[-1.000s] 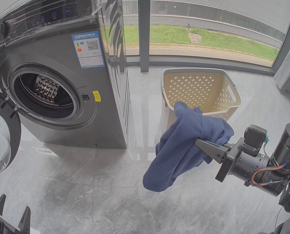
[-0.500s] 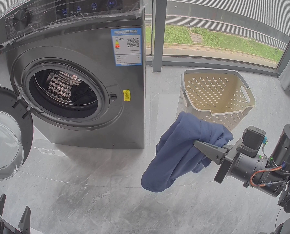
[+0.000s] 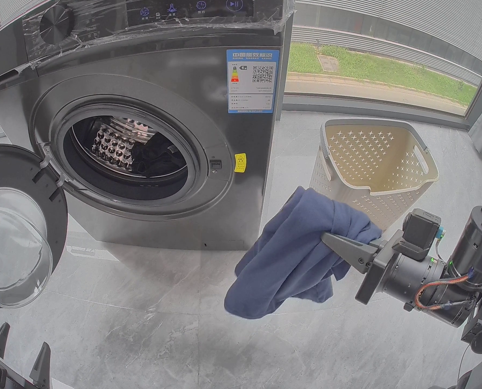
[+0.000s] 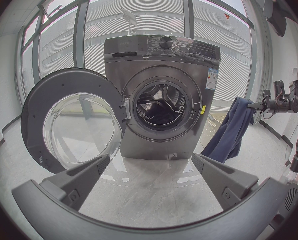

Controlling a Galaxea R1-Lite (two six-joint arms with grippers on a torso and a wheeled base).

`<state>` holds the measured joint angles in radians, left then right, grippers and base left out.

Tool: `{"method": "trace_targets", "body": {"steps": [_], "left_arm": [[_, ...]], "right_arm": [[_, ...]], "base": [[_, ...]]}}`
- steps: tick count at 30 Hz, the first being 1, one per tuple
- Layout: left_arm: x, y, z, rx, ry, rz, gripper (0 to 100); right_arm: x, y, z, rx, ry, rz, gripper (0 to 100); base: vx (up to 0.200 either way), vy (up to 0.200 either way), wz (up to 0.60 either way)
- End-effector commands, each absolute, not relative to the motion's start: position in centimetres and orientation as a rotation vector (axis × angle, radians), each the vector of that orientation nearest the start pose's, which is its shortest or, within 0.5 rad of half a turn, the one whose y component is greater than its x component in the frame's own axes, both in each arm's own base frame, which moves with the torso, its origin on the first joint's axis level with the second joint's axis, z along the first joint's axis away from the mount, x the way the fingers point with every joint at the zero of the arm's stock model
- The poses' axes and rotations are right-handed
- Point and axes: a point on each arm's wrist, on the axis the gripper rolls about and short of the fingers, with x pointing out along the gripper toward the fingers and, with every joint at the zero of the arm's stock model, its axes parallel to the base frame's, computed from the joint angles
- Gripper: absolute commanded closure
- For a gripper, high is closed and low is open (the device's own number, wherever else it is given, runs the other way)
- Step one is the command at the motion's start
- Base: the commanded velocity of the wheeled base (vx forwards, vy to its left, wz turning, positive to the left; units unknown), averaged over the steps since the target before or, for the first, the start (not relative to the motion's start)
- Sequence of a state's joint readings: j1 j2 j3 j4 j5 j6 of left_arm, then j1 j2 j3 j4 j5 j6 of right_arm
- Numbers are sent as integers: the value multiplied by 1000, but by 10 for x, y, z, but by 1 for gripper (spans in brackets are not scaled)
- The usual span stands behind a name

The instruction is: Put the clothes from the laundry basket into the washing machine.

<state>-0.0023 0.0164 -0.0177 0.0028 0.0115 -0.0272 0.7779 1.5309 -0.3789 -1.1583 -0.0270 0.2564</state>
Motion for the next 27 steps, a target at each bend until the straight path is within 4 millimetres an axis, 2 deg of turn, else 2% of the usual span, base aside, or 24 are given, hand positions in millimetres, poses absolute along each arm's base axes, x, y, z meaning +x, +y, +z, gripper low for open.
{"method": "trace_targets", "body": {"steps": [1,4,10,27], "left_arm": [[-23,0,76,-28,1,9,0],[-23,0,76,-29,3,9,0],[-23,0,76,-28,1,9,0],[-23,0,76,-29,3,9,0]], "right_arm": [[164,162,171,247,94,748,100],[164,162,171,247,94,748,100],[165,162,170,246,95,748,100],[167,163,171,253,71,748,100]], "base": [[-200,0,0],[-200,0,0],[0,0,0],[0,200,0]]}}
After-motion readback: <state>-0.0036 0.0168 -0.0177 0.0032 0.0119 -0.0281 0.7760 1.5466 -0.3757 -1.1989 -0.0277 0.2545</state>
